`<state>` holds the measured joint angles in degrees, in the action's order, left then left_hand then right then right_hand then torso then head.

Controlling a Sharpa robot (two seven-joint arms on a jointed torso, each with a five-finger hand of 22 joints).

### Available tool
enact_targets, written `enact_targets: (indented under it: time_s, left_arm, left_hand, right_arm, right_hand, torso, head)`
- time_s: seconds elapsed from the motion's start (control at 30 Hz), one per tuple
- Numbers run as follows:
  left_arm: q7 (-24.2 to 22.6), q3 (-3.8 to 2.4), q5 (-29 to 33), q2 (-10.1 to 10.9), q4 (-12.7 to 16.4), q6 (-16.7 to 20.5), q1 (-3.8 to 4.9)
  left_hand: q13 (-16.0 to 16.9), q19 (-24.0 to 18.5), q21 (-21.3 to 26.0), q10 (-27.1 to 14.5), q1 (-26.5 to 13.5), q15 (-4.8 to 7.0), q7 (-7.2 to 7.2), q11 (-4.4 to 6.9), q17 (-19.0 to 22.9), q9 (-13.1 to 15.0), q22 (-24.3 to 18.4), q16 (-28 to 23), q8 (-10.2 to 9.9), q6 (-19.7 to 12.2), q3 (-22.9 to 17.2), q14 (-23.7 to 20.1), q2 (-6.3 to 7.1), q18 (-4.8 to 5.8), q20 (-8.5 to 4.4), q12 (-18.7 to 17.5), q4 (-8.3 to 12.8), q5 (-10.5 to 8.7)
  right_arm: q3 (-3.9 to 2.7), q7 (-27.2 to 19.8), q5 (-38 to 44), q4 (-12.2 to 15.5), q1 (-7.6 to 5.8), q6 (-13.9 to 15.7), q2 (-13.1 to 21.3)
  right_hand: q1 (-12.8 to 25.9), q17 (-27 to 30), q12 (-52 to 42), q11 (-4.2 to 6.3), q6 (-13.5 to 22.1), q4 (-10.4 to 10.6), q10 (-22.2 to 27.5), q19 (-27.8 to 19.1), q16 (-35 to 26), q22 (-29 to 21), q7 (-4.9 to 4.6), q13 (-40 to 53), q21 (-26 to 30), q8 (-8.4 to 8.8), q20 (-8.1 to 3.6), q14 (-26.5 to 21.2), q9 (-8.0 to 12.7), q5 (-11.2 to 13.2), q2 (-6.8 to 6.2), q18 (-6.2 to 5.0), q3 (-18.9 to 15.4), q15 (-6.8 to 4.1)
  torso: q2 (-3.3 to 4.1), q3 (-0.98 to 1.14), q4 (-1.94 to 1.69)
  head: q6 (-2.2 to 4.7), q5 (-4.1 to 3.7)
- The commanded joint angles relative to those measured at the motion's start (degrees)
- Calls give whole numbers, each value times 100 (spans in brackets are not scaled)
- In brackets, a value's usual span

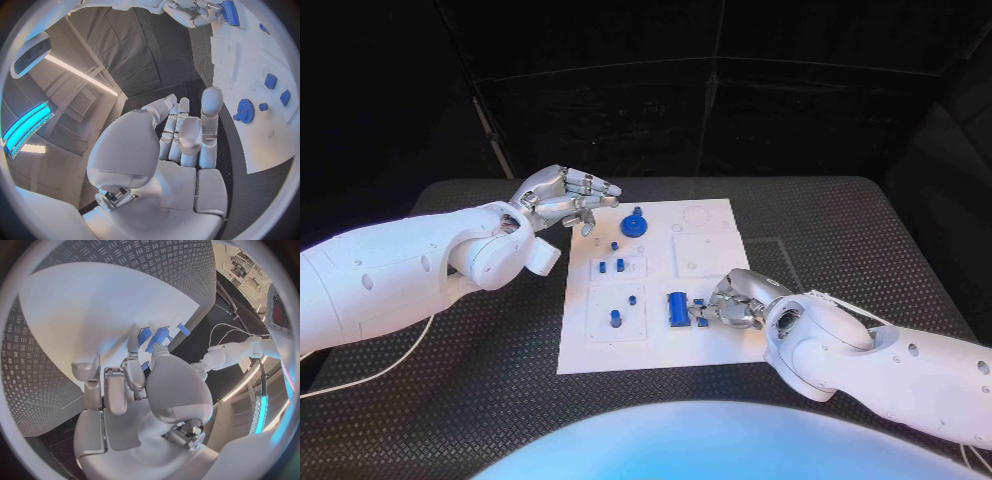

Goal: Assemble the parts on the task board

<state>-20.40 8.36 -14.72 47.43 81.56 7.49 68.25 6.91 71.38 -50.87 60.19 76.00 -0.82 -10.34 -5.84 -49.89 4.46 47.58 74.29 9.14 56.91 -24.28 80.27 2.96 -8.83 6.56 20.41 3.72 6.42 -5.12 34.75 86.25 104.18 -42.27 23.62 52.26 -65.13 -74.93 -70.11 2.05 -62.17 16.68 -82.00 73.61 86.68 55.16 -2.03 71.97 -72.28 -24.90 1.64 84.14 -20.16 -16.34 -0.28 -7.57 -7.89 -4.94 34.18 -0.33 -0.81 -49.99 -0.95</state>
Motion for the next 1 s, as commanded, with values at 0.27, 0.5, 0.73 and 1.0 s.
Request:
enact_targets:
  time_s: [0.27, 0.5, 0.73, 1.0]
  left_arm:
    - [-14, -4, 24, -19, -27, -65, 6]
    - [-15, -4, 24, -22, -45, -74, 4]
    - [-12, -4, 24, -22, -52, -81, 3]
    - [-6, -3, 24, -13, -48, -81, 2]
  left_hand:
    - [7, -43, 36, -52, -58, 1, 0, 3, 6, -8, -6, 9, 21, -59, -16, -30, 1, -48, 2, 39, -1, -17]
    - [8, -42, 33, -57, -59, 0, -1, 2, 9, -9, -3, 8, 20, -63, -17, -31, 1, -47, 3, 41, -1, -16]
    - [8, -43, 35, -58, -59, 0, -1, 2, 14, -9, -5, 6, 20, -64, -18, -33, 0, -48, 4, 41, -1, -16]
    - [9, -43, 35, -63, -61, -2, -4, 0, 8, -10, -5, 10, 19, -68, -19, -32, -2, -48, 5, 43, -2, -16]
  right_arm:
    - [1, -115, 41, 114, -4, 63, 162]
    - [1, -215, 53, 239, -3, -115, 322]
    - [2, -357, 52, 301, -2, -188, 387]
    - [2, -371, 49, 275, -2, -215, 409]
  right_hand:
    - [-357, -855, -7, 2, 43, -110, -12, -12, 8, -8, 4, 1, -18, -51, -52, 456, -64, 78, -42, 108, -73, -49]
    - [-500, -868, -13, 1, 53, -129, -15, -3, 14, 13, 1, 14, -26, -62, -51, 459, -89, 83, -77, 112, -116, -48]
    - [-577, -877, -13, 0, 55, -142, -17, -7, 18, 8, 1, 19, -22, -68, -50, 460, -102, 89, -96, 111, -140, -47]
    - [-591, -884, -20, 1, 52, -138, -20, -3, 22, 17, 1, 26, -26, -71, -50, 462, -106, 89, -81, 113, -140, -47]
  torso:
    - [-5, 3, 2]
    - [-3, 2, 4]
    - [7, 2, 3]
    - [8, -4, -3]
  head:
    - [-1, -3]
    - [-1, 12]
    - [-1, 9]
    - [-1, 20]
